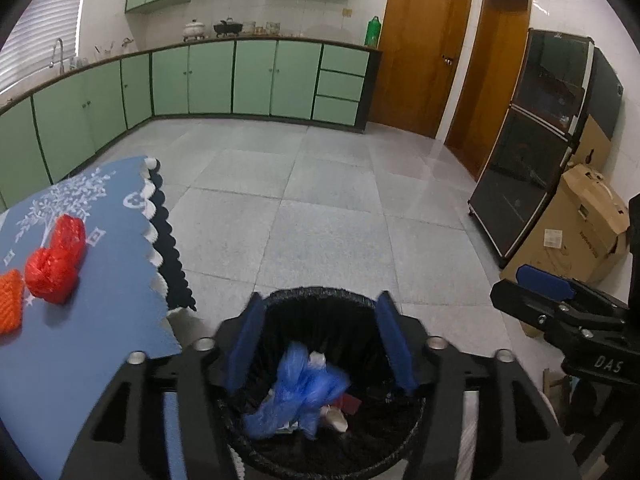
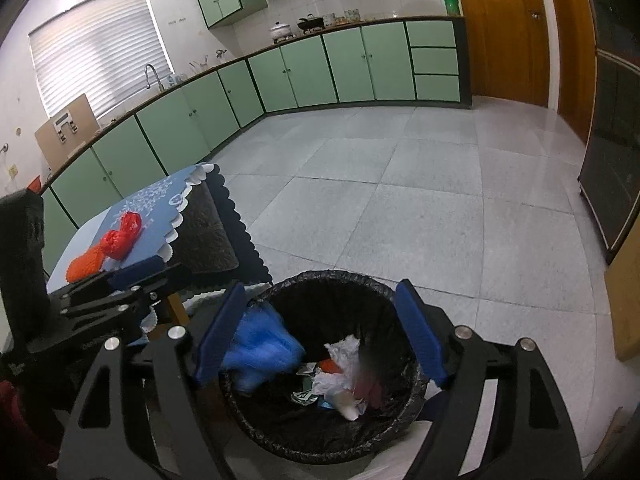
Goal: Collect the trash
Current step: 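Open both grippers to drop the bag and cup into the bin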
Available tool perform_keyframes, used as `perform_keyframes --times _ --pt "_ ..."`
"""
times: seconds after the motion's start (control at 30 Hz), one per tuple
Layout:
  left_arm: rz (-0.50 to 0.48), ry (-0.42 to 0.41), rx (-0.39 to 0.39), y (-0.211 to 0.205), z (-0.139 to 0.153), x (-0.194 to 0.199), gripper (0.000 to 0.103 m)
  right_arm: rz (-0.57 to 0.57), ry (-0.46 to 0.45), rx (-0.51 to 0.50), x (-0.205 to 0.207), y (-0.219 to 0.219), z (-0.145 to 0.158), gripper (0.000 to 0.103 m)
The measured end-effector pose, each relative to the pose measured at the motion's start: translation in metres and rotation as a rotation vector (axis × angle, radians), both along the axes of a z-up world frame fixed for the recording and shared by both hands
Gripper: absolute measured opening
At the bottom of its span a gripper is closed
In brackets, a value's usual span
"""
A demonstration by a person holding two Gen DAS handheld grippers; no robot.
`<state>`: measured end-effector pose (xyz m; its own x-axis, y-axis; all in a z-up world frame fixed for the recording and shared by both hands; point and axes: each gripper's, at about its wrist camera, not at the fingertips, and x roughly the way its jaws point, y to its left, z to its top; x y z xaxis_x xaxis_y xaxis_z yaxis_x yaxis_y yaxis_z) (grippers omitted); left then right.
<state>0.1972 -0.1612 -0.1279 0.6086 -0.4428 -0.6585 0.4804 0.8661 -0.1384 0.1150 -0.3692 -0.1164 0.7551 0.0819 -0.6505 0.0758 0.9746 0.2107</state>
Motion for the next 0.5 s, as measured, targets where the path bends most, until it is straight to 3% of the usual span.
perform_keyframes --times 0.07,0.5 --pt "0.014 -0.014 -0.012 0.005 0.006 -0.002 0.071 -0.003 -0.009 -0.001 -0.001 0.001 0.004 0.076" --pt "0.189 -0.119 -0.026 0.091 0.045 -0.020 0.073 0.046 -0.078 -0.013 -0.007 0.033 0.040 0.081"
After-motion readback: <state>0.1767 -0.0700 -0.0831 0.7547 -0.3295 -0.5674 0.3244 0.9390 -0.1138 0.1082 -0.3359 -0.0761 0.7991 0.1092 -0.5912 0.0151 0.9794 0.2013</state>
